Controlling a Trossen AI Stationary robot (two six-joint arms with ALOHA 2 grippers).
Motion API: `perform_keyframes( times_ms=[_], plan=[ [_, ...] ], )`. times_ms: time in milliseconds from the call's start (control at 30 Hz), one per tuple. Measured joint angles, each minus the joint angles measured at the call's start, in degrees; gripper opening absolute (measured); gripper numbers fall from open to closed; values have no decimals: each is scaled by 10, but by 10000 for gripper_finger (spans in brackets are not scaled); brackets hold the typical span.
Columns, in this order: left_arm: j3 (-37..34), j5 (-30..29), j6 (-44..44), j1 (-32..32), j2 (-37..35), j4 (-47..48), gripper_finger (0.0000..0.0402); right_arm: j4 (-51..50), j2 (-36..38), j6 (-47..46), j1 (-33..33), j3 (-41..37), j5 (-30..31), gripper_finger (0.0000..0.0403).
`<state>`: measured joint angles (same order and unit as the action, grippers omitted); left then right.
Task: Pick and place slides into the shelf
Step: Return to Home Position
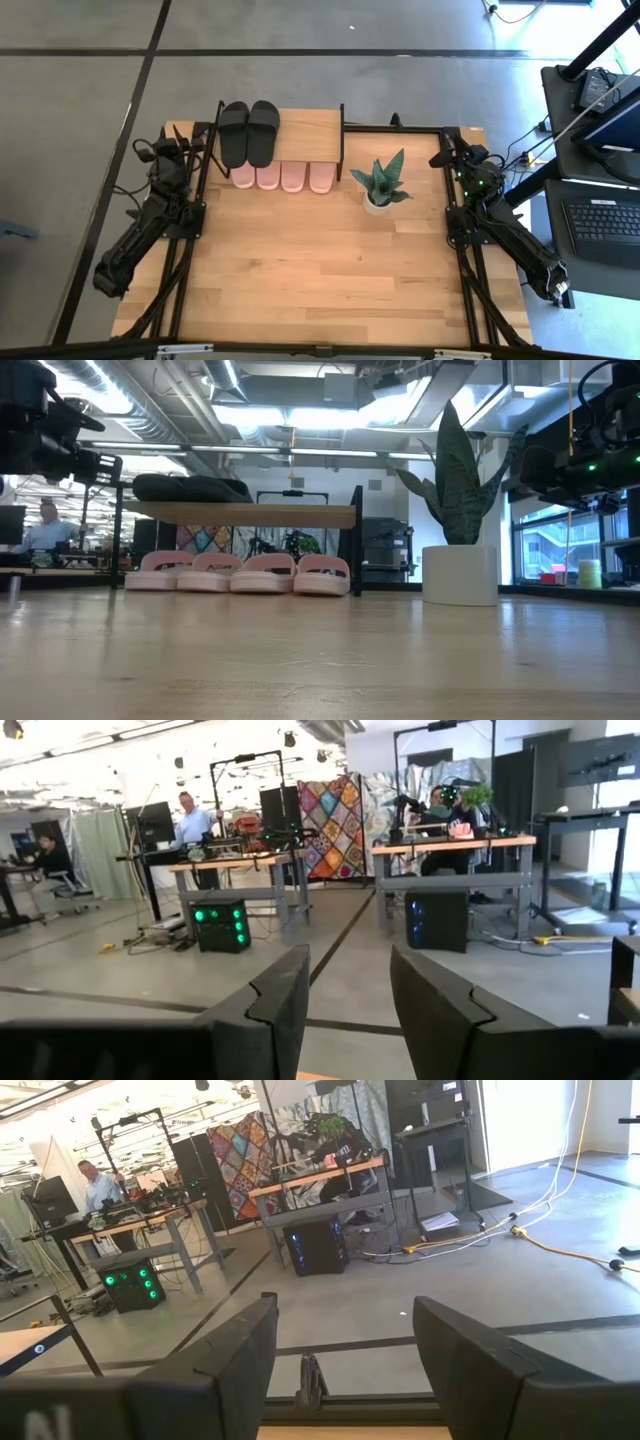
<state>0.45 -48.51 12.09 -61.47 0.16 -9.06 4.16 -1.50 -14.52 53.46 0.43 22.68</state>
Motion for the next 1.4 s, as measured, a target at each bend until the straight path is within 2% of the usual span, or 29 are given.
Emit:
perform_keyframes(
  times_ms=[1400],
  plan=[
    [0, -1, -10, 0, 0, 0, 134, 0, 0, 0, 0, 0, 0, 234]
  ],
)
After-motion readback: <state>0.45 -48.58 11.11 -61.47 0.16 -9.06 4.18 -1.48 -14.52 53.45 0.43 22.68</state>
